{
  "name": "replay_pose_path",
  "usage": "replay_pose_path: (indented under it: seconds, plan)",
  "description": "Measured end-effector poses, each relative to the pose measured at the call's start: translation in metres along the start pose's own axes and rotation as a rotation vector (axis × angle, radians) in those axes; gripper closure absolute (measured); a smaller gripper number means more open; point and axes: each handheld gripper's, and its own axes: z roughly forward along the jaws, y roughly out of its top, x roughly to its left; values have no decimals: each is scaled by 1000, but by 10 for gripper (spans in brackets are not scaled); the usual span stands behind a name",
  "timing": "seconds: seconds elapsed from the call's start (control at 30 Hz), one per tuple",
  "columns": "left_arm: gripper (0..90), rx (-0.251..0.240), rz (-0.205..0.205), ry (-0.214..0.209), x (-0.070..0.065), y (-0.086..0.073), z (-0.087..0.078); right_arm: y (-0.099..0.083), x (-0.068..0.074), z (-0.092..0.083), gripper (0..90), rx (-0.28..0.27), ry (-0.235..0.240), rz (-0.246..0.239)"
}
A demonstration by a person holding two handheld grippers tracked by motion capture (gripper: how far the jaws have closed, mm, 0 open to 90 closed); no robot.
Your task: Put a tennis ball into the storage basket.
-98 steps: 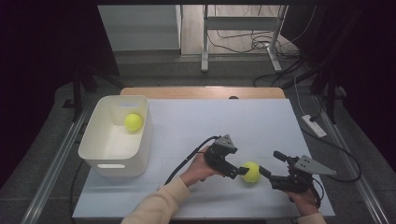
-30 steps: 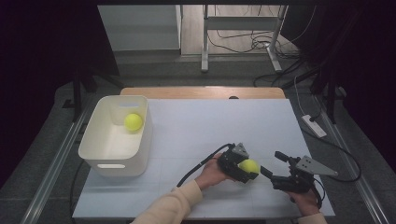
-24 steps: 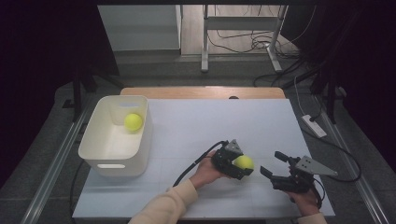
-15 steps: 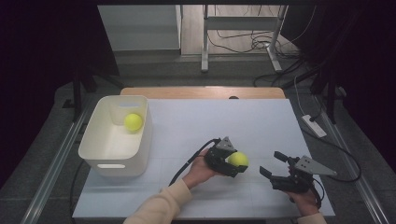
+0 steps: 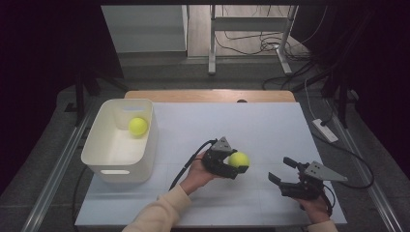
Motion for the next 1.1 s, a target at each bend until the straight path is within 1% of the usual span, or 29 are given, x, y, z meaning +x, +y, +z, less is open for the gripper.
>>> replay_pose_path:
  seconds: [0.33, 0.47, 0.7, 0.8, 0.87, 0.93, 0.97, 1.1]
  plan:
    - [274, -27, 4, 15, 3, 2, -14, -1, 0, 1, 139, 8, 1, -3]
    - [274, -47, -1, 24, 5, 3, -25, -1, 1, 1, 139, 14, 0, -4]
    - [274, -70, -20, 33, 9, 3, -41, -2, 2, 3, 140, 17, -1, -5]
    - [274, -77, -21, 39, 10, 3, -47, -2, 4, 4, 139, 20, 0, -9]
    - [274, -90, -24, 44, 12, 3, -54, -2, 4, 4, 139, 23, 1, -10]
    - [273, -95, -25, 45, 12, 3, -56, -2, 4, 5, 139, 23, 0, -10]
    - [273, -101, -31, 45, 12, 3, -59, -2, 4, 5, 139, 25, -1, -12]
    - [273, -127, -32, 45, 14, 4, -69, -2, 4, 5, 139, 26, -5, -9]
